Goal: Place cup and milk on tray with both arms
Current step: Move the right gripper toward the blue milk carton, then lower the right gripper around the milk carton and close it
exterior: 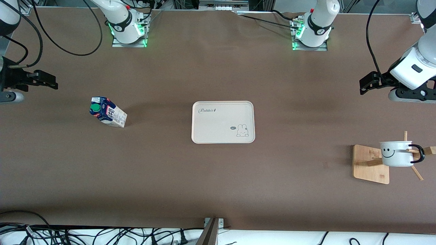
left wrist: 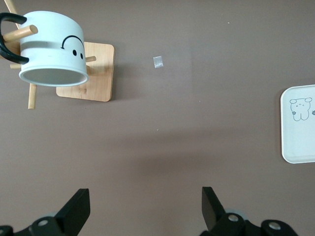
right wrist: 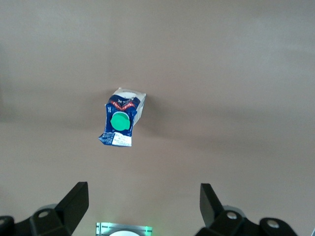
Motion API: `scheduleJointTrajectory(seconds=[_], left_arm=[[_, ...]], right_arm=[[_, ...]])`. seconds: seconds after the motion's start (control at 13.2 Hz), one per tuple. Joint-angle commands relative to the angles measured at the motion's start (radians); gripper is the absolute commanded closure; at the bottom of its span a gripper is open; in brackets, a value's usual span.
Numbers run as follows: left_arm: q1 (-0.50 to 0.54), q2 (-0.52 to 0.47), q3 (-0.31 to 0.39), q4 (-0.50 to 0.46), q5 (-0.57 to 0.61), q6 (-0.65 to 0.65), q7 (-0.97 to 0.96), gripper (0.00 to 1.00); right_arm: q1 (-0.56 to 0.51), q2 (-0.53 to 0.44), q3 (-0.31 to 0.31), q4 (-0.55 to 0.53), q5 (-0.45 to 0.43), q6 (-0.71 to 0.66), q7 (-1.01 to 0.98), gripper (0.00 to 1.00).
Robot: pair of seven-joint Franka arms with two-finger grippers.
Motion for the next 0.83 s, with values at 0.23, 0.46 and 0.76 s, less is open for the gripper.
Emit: scheduleJointTrajectory(seconds=[0.23,0.46,0.76], left_arm=[[0.014,-0.003,0.009,-0.001,-0.018,-0.011,0.003,0.00],[0.012,-0.003,0.004,-0.001,-0.020,-0.011,-0.003,0.00],[0.012,-0.003,0.004,-0.001,-0.020,-0.013,-0.003,0.00]], right_arm=[[0.006,0.097,0.004,0.009,0.078,-0.028,-0.009,0.00],[0.038,0.136,0.004,-0.007,0.081,0.038,0.000,0.00],[0.050,0.154,0.004,-0.060,0.082,0.137,0.008,0.00]])
